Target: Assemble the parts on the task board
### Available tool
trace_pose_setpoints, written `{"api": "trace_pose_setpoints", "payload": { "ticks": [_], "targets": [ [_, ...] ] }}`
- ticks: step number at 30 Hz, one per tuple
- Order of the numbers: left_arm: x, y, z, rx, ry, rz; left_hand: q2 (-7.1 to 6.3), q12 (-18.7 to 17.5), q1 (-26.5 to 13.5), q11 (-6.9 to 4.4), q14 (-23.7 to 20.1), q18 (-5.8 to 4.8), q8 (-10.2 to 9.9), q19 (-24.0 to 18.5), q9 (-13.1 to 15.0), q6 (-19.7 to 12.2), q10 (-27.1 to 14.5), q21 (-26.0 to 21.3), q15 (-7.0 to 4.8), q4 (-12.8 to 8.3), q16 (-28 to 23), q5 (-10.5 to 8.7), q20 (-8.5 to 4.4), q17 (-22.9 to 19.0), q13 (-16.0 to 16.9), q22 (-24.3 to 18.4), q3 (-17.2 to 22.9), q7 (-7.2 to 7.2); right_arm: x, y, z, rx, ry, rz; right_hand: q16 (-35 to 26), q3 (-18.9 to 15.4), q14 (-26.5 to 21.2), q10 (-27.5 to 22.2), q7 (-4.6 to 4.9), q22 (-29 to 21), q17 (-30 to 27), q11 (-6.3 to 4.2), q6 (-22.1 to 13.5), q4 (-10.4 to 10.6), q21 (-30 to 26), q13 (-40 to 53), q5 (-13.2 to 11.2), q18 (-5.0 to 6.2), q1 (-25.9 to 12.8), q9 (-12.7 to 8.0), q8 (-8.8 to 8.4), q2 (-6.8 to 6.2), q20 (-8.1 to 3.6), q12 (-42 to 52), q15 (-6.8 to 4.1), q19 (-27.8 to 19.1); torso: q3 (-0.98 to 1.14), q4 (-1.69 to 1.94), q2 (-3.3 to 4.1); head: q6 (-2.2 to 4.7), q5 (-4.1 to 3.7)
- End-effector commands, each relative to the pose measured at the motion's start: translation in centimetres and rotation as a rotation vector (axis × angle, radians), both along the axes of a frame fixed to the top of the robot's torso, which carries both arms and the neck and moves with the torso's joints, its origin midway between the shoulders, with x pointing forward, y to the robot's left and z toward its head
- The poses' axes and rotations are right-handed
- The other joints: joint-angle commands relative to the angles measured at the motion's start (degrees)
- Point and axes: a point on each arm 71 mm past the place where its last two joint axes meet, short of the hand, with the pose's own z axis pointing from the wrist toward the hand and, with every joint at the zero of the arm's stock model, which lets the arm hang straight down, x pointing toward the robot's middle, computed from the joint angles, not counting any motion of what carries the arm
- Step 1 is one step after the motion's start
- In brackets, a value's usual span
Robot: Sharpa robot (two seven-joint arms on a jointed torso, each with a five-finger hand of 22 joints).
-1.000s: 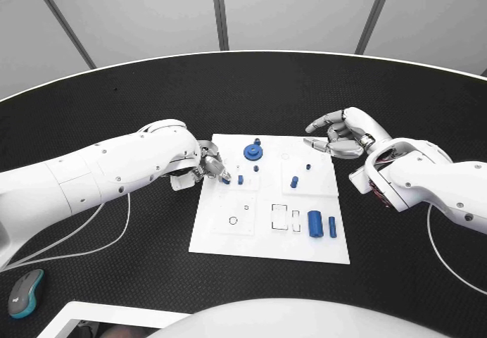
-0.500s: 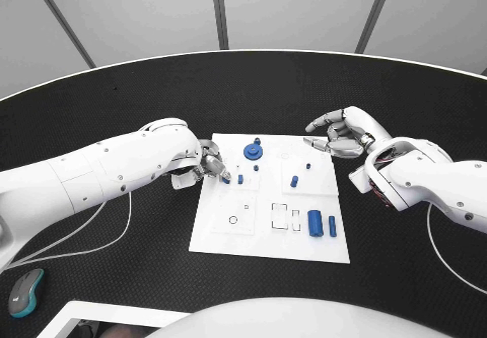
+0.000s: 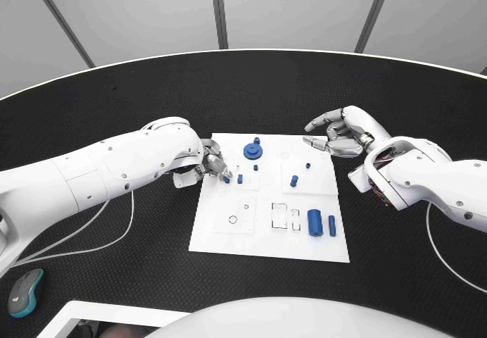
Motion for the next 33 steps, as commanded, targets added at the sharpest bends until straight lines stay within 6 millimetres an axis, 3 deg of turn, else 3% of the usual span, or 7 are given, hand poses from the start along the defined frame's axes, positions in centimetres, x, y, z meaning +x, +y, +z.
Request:
{"api": "trace_pose_setpoints", "payload": {
  "ticks": [1,26,33],
  "targets": [
    [0.05,-0.12,-0.03,0.002,0.002,-0.001,0.59,0.1,-0.1,-0.9,5.3,-0.01,-0.2,0.0,-0.1,-0.3,0.8,0.2,-0.26,-7.1,0.2,0.18,-0.37,12.2,0.0,0.0,7.4,-0.27,-0.01,0.0,0.01,0.0,0.0,0.0,-0.2,0.0,5.2,0.2,-0.12,9.4,11.1,-0.3,-0.1,0.2,-0.3,6.8,0.2,0.63,0.2,0.0,0.3,0.49,-0.3,0.2,-0.41,3.0,0.0,-0.05,0.03,-0.03,-0.03],
    [0.44,-0.25,-0.16,0.05,-0.005,-0.002,0.65,-0.4,-0.5,-0.81,5.2,0.02,0.0,-0.1,-0.1,-0.7,0.5,0.0,-0.22,-7.0,0.2,-0.3,-0.33,12.2,-0.8,-0.3,7.6,-0.18,-0.03,0.0,0.0,0.0,0.001,0.002,-0.2,0.0,5.2,0.2,-0.12,9.4,11.1,-0.3,-0.1,0.2,-0.3,6.8,0.2,0.63,0.2,0.0,0.3,0.49,-0.3,0.2,-0.41,3.0,-0.1,0.0,-0.02,-0.23,-0.29],
    [0.47,-0.27,-0.11,0.054,-0.015,0.012,-0.46,-0.4,-2.0,-1.03,5.3,-0.08,0.7,0.1,0.1,-1.0,0.8,0.2,-0.34,-6.2,0.2,-0.78,-0.2,12.2,-1.1,0.2,5.6,-0.56,-0.02,0.01,0.0,0.0,0.001,0.003,-0.2,0.0,5.2,0.1,-0.12,9.4,11.1,-0.3,-0.1,0.2,-0.3,6.8,0.2,0.63,0.2,0.0,0.31,0.45,-0.31,0.1,-0.41,3.0,-0.07,-0.01,-0.01,-0.29,-0.27]
  ]
}}
